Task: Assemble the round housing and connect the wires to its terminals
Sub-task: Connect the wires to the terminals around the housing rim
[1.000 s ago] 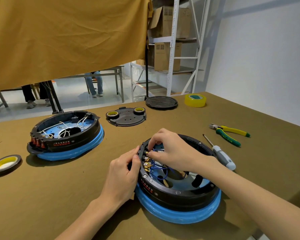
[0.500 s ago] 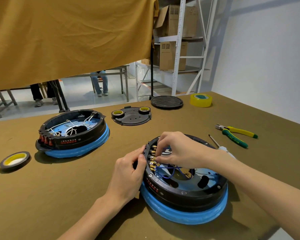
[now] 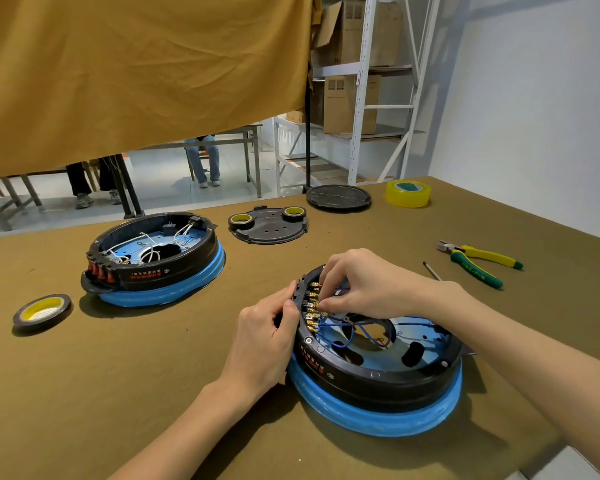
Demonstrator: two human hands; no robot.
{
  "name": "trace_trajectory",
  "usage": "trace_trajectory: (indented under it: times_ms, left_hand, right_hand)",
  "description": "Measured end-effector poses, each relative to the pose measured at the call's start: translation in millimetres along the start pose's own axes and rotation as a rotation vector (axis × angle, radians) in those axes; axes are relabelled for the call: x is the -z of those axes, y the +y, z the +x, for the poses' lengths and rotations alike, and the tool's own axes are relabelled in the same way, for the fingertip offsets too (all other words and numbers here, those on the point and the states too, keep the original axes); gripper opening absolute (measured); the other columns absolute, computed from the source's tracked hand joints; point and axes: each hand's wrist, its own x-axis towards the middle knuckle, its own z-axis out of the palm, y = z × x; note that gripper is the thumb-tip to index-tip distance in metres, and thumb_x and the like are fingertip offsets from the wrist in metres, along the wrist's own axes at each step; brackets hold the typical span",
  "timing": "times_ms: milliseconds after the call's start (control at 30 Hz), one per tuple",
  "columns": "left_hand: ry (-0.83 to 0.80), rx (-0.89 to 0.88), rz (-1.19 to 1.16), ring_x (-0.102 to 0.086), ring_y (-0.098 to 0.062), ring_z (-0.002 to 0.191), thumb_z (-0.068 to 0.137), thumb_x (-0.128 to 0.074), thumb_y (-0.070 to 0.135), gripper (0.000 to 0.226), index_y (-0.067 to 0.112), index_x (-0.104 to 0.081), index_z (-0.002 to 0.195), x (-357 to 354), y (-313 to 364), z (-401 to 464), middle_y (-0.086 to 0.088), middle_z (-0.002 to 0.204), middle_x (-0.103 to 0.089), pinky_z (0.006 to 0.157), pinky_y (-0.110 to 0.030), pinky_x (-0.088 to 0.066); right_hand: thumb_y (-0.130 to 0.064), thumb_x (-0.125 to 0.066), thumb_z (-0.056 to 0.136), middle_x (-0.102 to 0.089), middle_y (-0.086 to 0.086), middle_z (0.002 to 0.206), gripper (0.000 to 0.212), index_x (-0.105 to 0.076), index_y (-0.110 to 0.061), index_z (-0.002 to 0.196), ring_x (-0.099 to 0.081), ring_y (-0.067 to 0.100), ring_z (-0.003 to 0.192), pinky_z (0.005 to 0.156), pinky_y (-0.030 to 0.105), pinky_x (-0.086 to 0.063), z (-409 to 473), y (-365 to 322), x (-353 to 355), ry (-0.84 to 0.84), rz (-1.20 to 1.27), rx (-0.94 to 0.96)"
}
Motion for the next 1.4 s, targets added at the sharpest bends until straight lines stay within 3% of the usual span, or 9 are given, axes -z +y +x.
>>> trace_trajectory:
  times_ms: [133,267,400,600,733,933,1100,1233,1400]
  left_hand:
    - [0.006,0.0,0.015,-0.05,-0.003,0.137,0.108,-0.038,0.044,0.051,0.014,-0.051,0.147,-1.3,-1.4,0.7,0.001,0.149,-0.056,0.114,-0.031,-0.045]
    - [0.011,-0.007,0.024,-0.051,-0.003,0.137,0.103,-0.032,0.054,0.062,0.014,-0.051,0.147,-1.0,0.5,-0.3,0.001,0.149,-0.056,0.113,-0.031,-0.046]
    - [0.01,-0.033,0.102,-0.049,-0.005,0.139,0.105,-0.021,0.05,0.064,0.013,-0.049,0.149,-2.2,3.0,-3.5,-0.001,0.15,-0.055,0.116,-0.034,-0.043]
    - [0.025,-0.028,0.157,-0.044,-0.001,0.139,0.106,-0.018,0.043,0.061,0.013,-0.047,0.15,-3.4,5.1,-5.7,-0.002,0.152,-0.054,0.116,-0.019,-0.035]
    - [0.016,-0.017,0.15,-0.045,-0.004,0.14,0.104,-0.016,0.045,0.064,0.013,-0.045,0.151,-3.8,5.9,-6.5,-0.002,0.152,-0.053,0.116,-0.019,-0.034]
    - [0.029,-0.021,0.172,-0.04,0.006,0.133,0.104,-0.014,0.047,0.065,0.014,-0.045,0.151,-5.2,5.5,-7.0,-0.002,0.152,-0.054,0.106,-0.001,-0.025]
    - [0.036,-0.017,0.174,-0.039,0.008,0.13,0.104,-0.012,0.05,0.068,0.015,-0.046,0.151,-6.0,4.9,-7.3,-0.001,0.151,-0.055,0.102,0.003,-0.023]
    - [0.031,-0.016,0.17,-0.039,0.007,0.132,0.1,-0.008,0.057,0.076,0.015,-0.045,0.151,-5.4,4.7,-7.7,-0.001,0.151,-0.054,0.104,-0.001,-0.025]
    - [0.033,-0.009,0.126,-0.044,0.003,0.134,0.103,-0.017,0.049,0.065,0.015,-0.048,0.149,-6.2,4.2,-7.3,-0.001,0.15,-0.055,0.109,-0.009,-0.034]
  right_hand:
    - [-0.033,-0.074,0.092,-0.067,-0.007,0.107,0.013,-0.082,-0.024,0.096,-0.06,0.006,0.099,0.087,0.034,-0.055,0.5,-1.6,-2.1,0.006,-0.008,-0.003]
    - [-0.034,-0.073,0.094,-0.064,-0.008,0.106,0.014,-0.081,-0.023,0.097,-0.058,0.003,0.097,0.086,0.03,-0.053,-1.9,-2.6,-6.1,0.026,-0.004,-0.002]
    - [-0.037,-0.073,0.093,-0.055,-0.008,0.122,0.011,-0.079,-0.028,0.093,-0.052,0.008,0.111,0.094,0.037,-0.05,-5.4,-7.3,-10.1,0.067,-0.055,-0.007]
    - [-0.034,-0.073,0.093,-0.052,-0.005,0.128,0.013,-0.075,-0.025,0.084,-0.044,0.016,0.117,0.095,0.036,-0.041,-1.0,-22.2,-11.1,0.081,-0.213,0.012]
    - [-0.033,-0.072,0.094,-0.052,-0.005,0.128,0.011,-0.074,-0.025,0.087,-0.04,0.017,0.12,0.098,0.035,-0.036,-0.7,-25.4,-13.0,0.099,-0.255,0.006]
    - [-0.028,-0.072,0.094,-0.052,-0.006,0.127,0.01,-0.075,-0.023,0.087,-0.035,0.015,0.123,0.094,0.03,-0.026,-3.0,-26.1,-20.2,0.154,-0.248,-0.008]
    - [-0.024,-0.072,0.094,-0.052,-0.005,0.125,0.011,-0.075,-0.018,0.085,-0.035,0.016,0.123,0.099,0.031,-0.03,-3.6,-28.1,-24.1,0.171,-0.213,-0.012]
    - [-0.023,-0.072,0.093,-0.052,-0.006,0.125,0.011,-0.075,-0.019,0.083,-0.035,0.014,0.123,0.097,0.029,-0.028,-2.6,-27.5,-22.2,0.159,-0.208,0.0]
    - [-0.024,-0.072,0.093,-0.055,-0.008,0.124,0.01,-0.078,-0.019,0.088,-0.043,0.012,0.116,0.099,0.032,-0.037,-4.9,-26.1,-20.3,0.153,-0.2,0.016]
